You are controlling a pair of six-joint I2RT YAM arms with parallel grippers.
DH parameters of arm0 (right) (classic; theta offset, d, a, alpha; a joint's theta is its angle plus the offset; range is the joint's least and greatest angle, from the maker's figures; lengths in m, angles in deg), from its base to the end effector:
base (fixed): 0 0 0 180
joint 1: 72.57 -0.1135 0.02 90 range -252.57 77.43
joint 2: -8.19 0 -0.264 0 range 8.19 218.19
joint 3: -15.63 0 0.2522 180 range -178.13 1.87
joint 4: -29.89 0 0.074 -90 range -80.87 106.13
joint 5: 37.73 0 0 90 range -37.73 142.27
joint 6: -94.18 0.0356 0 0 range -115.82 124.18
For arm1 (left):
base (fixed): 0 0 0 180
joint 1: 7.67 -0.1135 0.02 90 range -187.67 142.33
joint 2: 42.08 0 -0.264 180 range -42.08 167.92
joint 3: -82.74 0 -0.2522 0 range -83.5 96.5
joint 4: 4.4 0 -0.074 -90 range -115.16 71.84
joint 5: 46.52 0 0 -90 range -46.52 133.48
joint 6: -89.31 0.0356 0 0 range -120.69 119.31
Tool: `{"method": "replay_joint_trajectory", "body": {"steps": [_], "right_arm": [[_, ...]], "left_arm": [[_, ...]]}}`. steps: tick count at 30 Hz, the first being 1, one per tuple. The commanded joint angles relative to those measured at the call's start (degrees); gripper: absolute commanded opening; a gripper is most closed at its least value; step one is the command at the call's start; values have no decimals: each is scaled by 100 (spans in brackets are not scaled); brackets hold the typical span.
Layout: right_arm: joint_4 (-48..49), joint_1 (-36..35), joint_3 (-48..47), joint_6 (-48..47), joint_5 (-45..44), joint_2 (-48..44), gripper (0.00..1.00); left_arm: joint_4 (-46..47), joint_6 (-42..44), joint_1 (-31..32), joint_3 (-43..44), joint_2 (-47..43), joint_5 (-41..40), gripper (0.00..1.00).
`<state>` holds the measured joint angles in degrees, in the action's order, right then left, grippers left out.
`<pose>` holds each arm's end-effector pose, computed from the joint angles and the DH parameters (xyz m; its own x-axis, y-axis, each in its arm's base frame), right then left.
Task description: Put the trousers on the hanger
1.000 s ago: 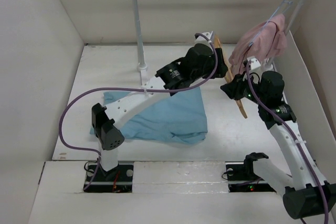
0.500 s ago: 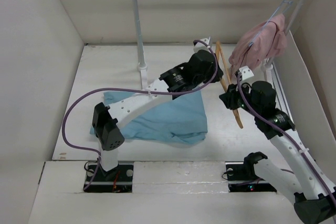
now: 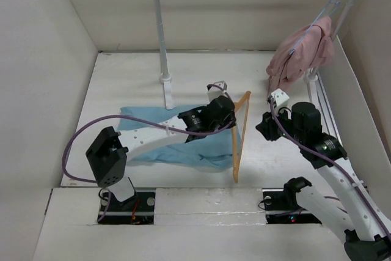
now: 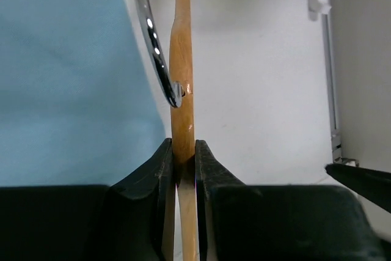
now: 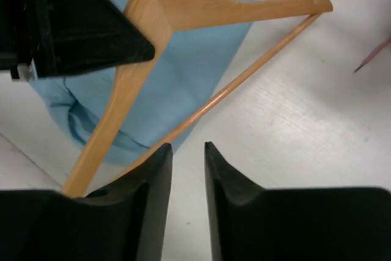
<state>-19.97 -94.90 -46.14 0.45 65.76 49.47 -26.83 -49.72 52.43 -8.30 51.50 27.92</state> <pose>0.1379 0.0656 0.3227 -0.4164 -0.2394 -0.8771 -0.5858 0.8084 0.0575 0.1999 -0.3284 0.3074 -0.6893 -0.2605 -0.6760 0.2983 0.7483 -0.5925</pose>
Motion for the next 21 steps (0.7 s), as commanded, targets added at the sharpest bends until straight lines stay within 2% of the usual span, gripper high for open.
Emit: {"method": "replay_joint_trajectory", "body": {"steps": [1,2,3,5,7,9,12,16,21], "right_arm": [[49,114,185,-225,461,-85,29],[181,115,308,-199,591,-67,19],[495,175,431,-173,706,2,4],[778,228,713,-146,1039,204,0],[1095,229,880,-172,1207,581,5],[1332,229,951,-225,1313,854,17],[1928,229,1171,-286,1612,1443,30],[2553,282,1347,-260,1621,2094,36],[3493,519,1382,-208,1629,3006,47]], "left_arm": [[1120,-650,300,-687,-674,-536,0],[1339,-755,301,-830,-683,-589,0],[1428,-861,362,-927,-666,-589,0],[1499,-1169,423,-1042,-552,-668,0],[1500,-1327,424,-1060,-368,-773,0],[1438,-1433,494,-1034,-227,-975,0],[1307,-1652,600,-955,89,-1371,0],[1087,-1829,600,-788,563,-1696,0],[919,-2171,600,-945,741,-1837,0]]}}
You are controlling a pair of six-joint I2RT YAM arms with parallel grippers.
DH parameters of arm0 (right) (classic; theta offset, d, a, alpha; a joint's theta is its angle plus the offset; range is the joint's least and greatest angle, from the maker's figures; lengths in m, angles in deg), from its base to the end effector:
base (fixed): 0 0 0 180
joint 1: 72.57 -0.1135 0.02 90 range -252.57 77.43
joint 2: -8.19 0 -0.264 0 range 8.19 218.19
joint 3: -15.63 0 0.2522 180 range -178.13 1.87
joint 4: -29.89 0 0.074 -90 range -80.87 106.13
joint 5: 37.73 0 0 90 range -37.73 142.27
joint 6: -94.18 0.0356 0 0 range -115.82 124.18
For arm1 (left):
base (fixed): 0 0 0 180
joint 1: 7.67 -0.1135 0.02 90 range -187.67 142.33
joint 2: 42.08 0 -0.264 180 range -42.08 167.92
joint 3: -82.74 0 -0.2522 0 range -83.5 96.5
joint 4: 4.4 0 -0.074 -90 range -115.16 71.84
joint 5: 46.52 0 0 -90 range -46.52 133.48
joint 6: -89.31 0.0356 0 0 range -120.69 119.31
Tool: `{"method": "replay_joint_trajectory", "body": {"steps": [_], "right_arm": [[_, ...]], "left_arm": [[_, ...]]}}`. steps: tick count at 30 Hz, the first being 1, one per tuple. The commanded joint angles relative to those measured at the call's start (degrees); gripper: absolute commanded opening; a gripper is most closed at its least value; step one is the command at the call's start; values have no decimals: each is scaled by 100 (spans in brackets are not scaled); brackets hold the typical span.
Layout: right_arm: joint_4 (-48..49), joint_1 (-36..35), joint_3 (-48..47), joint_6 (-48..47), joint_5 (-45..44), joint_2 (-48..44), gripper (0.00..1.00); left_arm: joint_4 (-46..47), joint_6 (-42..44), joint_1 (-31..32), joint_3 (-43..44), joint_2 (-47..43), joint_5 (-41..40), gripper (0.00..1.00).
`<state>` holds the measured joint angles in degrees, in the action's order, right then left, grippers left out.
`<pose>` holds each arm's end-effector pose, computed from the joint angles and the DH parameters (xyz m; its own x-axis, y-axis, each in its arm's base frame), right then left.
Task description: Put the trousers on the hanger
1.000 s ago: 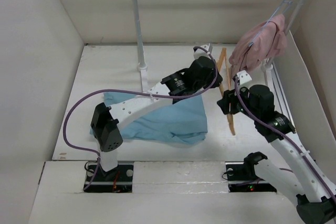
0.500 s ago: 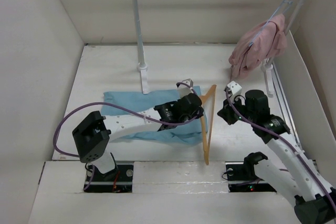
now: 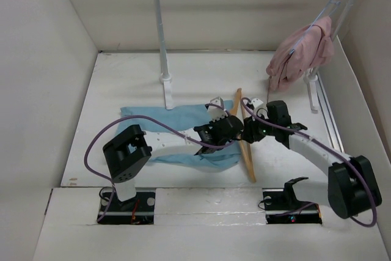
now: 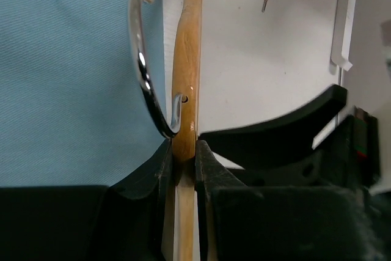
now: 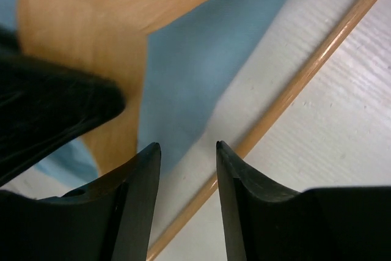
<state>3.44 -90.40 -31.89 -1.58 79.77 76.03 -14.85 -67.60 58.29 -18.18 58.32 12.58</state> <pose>0.2132 0.0858 0.1935 -0.6326 -0.2970 -0.7152 -0.6394 0.7214 0.2660 0.1762 -0.3501 0.2264 -0.6414 -0.4998 -0.5821 0.0403 0.7358 -0.6760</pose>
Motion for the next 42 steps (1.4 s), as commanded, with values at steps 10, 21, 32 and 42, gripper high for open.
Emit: {"method": "replay_joint_trajectory", "body": {"steps": [10,21,32,42], "right_arm": [[2499,183,141,461,677,1812,57],[3326,515,537,1130,1046,1717,0],[909,1738,-350,-47,985,406,0],[565,2520,-544,-417,818,802,0]], "left_arm": [[-648,-463,14,-116,15,-312,0],[-640,-217,-100,-528,-205,-260,0],[-885,257,-214,-1478,-1021,-391,0],[-1623,662,-320,-1882,-1962,-786,0]]}}
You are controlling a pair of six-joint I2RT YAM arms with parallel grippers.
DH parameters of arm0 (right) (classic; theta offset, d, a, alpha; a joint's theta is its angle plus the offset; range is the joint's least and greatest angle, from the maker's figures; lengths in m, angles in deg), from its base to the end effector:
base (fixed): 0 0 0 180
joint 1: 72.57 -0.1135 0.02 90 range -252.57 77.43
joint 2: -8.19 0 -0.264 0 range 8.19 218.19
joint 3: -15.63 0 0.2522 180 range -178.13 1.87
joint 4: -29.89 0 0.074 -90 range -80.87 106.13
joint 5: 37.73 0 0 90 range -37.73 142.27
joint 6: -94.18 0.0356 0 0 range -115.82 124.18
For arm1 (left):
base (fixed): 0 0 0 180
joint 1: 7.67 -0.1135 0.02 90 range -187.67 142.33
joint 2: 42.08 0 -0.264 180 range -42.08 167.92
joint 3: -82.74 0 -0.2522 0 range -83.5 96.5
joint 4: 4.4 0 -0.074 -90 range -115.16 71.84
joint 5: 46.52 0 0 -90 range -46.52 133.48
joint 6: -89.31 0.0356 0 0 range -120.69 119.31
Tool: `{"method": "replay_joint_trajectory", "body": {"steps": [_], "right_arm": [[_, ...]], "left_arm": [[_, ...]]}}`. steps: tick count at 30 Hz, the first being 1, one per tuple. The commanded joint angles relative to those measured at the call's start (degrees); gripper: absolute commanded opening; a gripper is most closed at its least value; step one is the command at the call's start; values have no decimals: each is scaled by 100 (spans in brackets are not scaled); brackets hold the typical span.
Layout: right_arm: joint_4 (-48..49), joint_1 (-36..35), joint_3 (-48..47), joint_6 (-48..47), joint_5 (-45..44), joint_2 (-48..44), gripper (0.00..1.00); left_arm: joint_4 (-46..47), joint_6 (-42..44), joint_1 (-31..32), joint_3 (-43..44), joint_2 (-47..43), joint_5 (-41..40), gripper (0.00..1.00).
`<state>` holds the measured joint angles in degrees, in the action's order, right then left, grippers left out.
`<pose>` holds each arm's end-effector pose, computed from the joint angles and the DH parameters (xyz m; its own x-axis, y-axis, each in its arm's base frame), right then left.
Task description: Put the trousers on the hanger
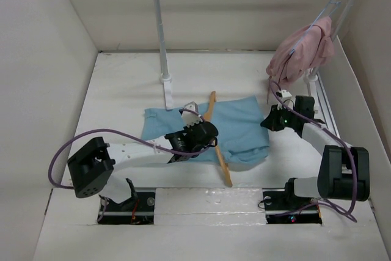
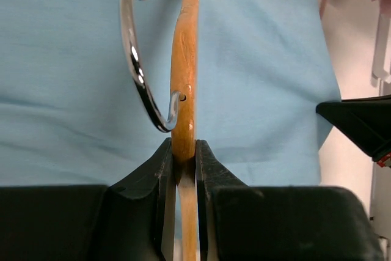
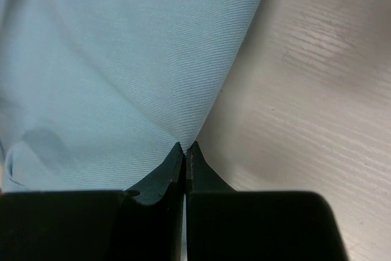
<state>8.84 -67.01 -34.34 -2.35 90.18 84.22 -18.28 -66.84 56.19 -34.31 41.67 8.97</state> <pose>0.2532 -0.0027 0.1841 -0.6858 -0.0234 -0.7274 -0.4205 0.8285 0.3698 0.1556 -0.2712 0.2276 -0.5902 -0.5080 -0.6273 -0.0132 0.7831 -0.6218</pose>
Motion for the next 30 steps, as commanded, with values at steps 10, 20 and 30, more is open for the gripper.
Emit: {"method": "replay_joint_trajectory", "body": {"steps": [10,20,30], "right_arm": [[26,454,-317,-446,-311,219,0],[-44,402,-176,-490,-372,246,0],[-1096,-2,-518,-333,-91,-991,67]], "left_arm": [[-1421,1131,-374,-445,-921,-479,0],[-1638,1728,-172,792,-482,-618,0],[-2686,2167,-172,3165,-306,-558,0]]}}
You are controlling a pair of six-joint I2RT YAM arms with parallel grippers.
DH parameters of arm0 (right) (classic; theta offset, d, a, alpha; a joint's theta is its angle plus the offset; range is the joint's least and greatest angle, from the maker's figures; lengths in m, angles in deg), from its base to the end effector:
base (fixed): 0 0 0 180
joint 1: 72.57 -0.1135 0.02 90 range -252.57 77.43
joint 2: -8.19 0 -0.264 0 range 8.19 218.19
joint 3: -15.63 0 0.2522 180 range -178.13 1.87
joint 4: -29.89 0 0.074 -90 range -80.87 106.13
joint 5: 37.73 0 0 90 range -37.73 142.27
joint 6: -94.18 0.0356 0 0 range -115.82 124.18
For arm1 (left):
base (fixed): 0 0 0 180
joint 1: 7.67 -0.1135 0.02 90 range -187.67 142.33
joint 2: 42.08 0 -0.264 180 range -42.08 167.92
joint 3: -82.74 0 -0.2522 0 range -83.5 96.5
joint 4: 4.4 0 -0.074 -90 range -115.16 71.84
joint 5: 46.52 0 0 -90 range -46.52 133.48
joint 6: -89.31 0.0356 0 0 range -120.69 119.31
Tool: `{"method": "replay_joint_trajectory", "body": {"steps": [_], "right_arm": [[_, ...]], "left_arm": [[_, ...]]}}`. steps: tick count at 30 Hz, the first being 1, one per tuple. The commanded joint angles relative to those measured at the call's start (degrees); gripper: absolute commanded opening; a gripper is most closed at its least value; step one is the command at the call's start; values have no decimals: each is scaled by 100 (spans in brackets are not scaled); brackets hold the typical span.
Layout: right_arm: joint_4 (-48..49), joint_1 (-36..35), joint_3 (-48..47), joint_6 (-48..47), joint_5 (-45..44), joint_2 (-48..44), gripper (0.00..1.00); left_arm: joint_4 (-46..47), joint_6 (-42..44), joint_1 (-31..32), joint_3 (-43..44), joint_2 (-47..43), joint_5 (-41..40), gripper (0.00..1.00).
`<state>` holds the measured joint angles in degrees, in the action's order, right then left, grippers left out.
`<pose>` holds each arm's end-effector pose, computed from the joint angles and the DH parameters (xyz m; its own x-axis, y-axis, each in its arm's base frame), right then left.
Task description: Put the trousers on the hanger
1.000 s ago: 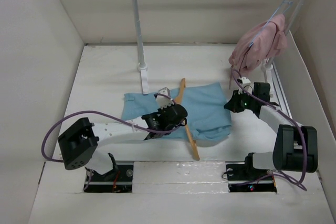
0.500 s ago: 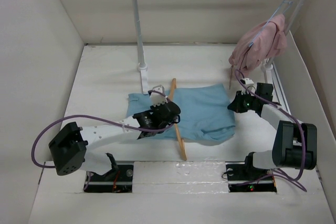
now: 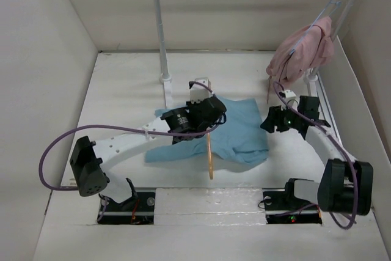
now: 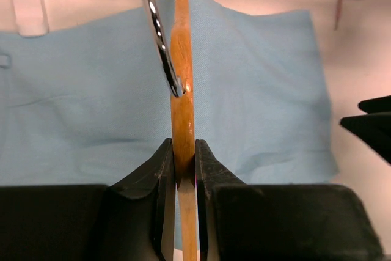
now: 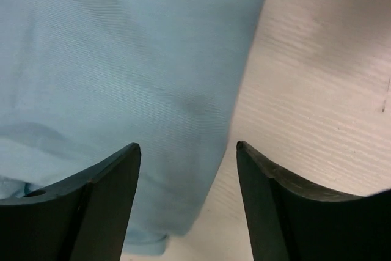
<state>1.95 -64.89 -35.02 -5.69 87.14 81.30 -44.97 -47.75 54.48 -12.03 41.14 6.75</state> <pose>0.2427 -0.0122 0.1902 -0.7092 -0.0463 -0.7035 -0.3787 0.8667 0.3247 0.1688 -0.2739 0.3206 -0.5572 -0.2013 -0.8056 0.1207 0.9402 -0.3185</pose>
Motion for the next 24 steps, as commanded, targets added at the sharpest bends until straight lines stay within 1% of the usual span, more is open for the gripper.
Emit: {"method": "replay_joint_trajectory", "body": {"steps": [1,2,3,4,5,6,7,8,9,10,12,16,17,19,20,21,24], "right_arm": [[-550,-293,-547,55,239,-962,70],[-708,-372,-809,90,265,-1521,73],[-1040,-521,-960,203,292,-1788,77],[-1191,-618,-1118,274,327,-2034,78],[-1341,-732,-1276,362,458,-2367,79],[-1508,-1081,-1582,554,520,-2440,79],[-1475,-1293,-1681,739,581,-2511,79],[-1326,-1504,-1743,958,582,-2616,79],[-881,-1715,-1813,1543,521,-2904,82],[-633,-2100,-1831,1828,390,-3046,83],[-193,-2384,-1954,2311,117,-3249,87],[55,-3192,-2322,2560,-146,-2890,90],[133,-3664,-2332,2595,-417,-2820,90],[441,-4123,-2341,2709,-778,-2609,91],[503,-4326,-2324,2727,-1137,-2538,92],[643,-4658,-2297,2779,-1306,-2468,92],[792,-4994,-2166,2937,-1720,-2160,93]], "left_arm": [[-87,329,-1,1401,-262,-317,0],[-279,452,-1,1649,-245,-282,0],[-403,479,-1,1904,-210,-282,0],[-517,532,-1,2385,-123,-282,0],[-710,576,-1,2607,-70,-265,0],[-773,698,-1,2801,18,-238,0],[-808,760,-1,3116,71,-212,0],[-817,813,-1,3241,89,-125,0],[-817,918,-1,3347,159,-98,0],[-800,962,-1,3548,194,-71,0],[-826,1024,-1,3734,308,-18,0],[-809,1138,-1,4129,502,61,0],[-774,1165,-1,4165,528,61,0],[-712,1182,-1,4227,564,61,0],[-651,1191,-1,4253,572,96,0],[-650,1200,-1,4297,599,122,0],[-633,1244,-1,4490,608,149,0]]}}
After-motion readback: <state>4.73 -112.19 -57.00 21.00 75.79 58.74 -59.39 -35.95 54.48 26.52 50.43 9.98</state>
